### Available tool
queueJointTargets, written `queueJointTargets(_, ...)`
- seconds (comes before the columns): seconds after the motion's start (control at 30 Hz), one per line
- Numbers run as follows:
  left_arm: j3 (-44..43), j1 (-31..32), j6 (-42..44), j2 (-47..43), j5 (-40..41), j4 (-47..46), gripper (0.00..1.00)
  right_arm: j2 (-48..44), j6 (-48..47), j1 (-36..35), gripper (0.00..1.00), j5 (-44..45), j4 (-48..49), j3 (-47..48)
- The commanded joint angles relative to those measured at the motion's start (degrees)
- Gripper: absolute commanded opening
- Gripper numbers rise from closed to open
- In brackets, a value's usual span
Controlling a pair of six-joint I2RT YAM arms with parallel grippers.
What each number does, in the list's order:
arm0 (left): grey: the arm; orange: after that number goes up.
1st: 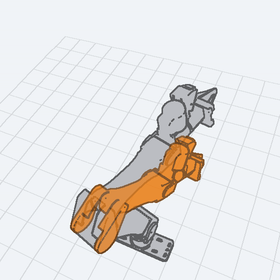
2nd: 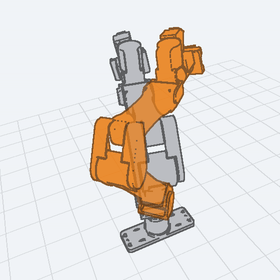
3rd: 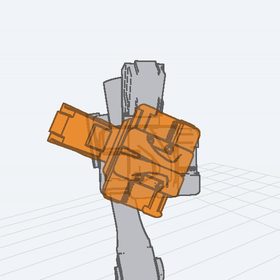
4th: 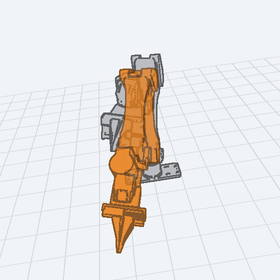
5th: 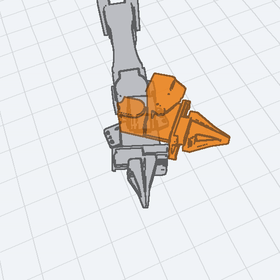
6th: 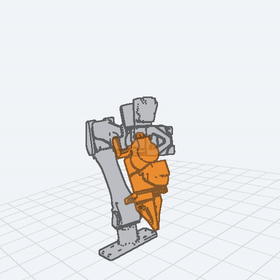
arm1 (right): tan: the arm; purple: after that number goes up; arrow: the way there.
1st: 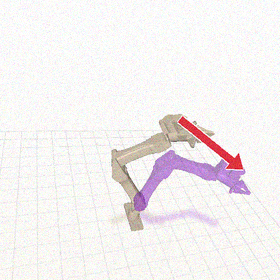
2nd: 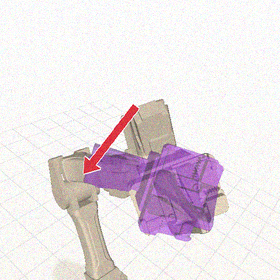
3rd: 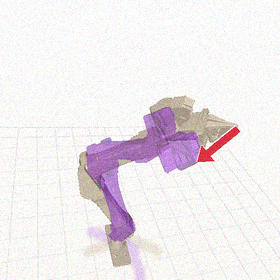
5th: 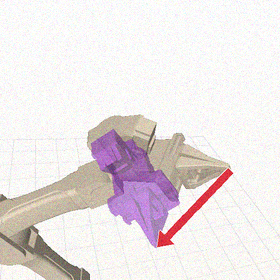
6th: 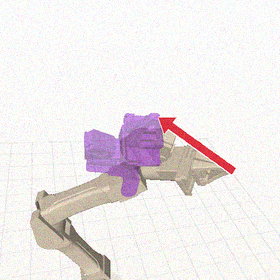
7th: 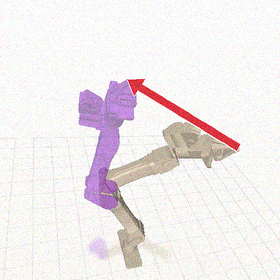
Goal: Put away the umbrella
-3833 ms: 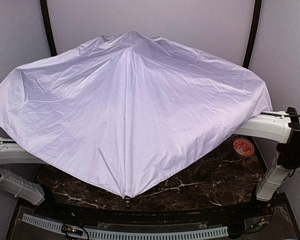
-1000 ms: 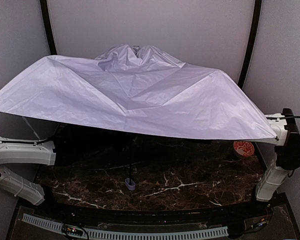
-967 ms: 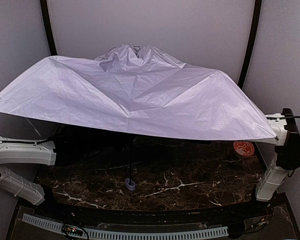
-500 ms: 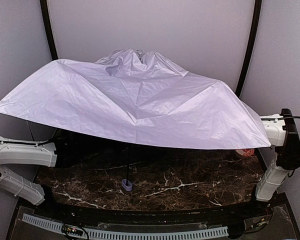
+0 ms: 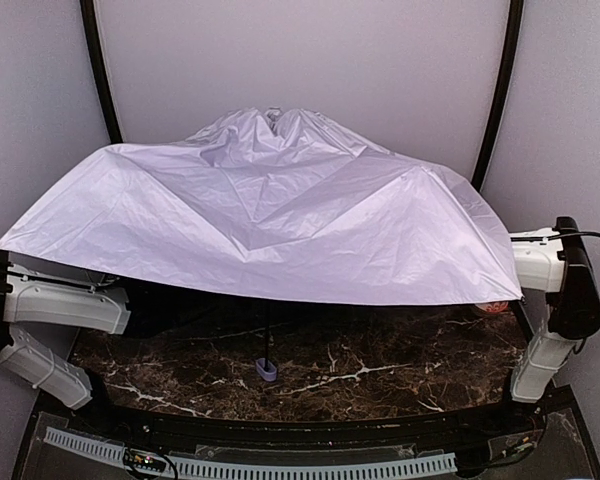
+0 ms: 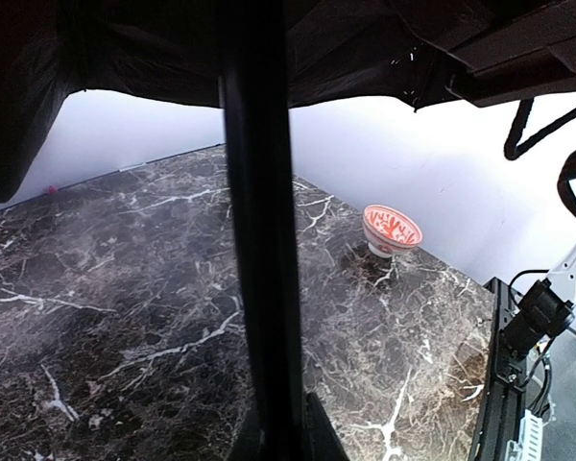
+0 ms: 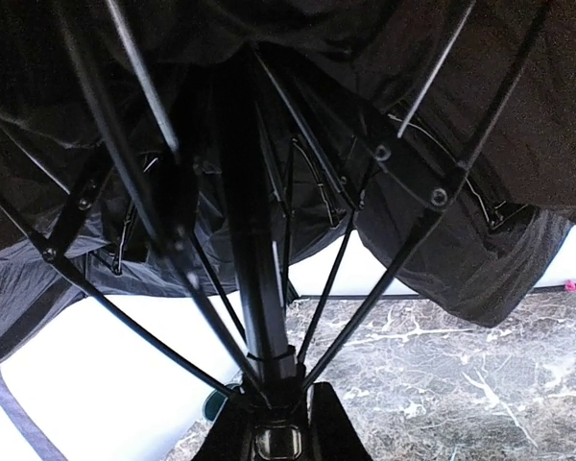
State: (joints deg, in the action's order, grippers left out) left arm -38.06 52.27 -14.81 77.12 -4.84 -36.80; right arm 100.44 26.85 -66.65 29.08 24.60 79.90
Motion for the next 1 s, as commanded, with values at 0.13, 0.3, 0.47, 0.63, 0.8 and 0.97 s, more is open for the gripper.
queueJointTargets(0.13, -3.5, 0.3, 7.1, -4.3, -4.3, -28.6, 0.00, 5.2, 5.4, -1.9, 0.04, -9.7, -23.1, -5.2)
queueJointTargets(0.3, -3.2, 0.3, 9.4, -4.9, -8.6, -17.5, 0.00, -1.5, 0.1, 1.3, 0.03, -3.2, -17.6, -7.2)
queueJointTargets(0.47, -1.8, 0.4, 11.1, -5.8, -14.2, -12.8, 0.33, -8.6, -9.7, 2.6, 0.03, 2.4, -6.1, -11.9)
queueJointTargets(0.63, -2.3, 0.8, 13.7, -8.7, -20.5, -0.6, 0.43, -16.2, -18.5, 4.6, 0.03, 8.5, 2.0, -16.3)
queueJointTargets(0.8, -1.0, 2.3, 19.9, -15.9, -23.7, 11.9, 0.43, -21.5, -20.8, 9.9, 0.02, 10.1, 6.9, -19.7)
queueJointTargets(0.97, -4.7, 3.1, 25.6, -21.8, -28.6, 27.4, 0.41, -24.5, -21.0, 16.3, 0.02, 7.6, 10.8, -20.5)
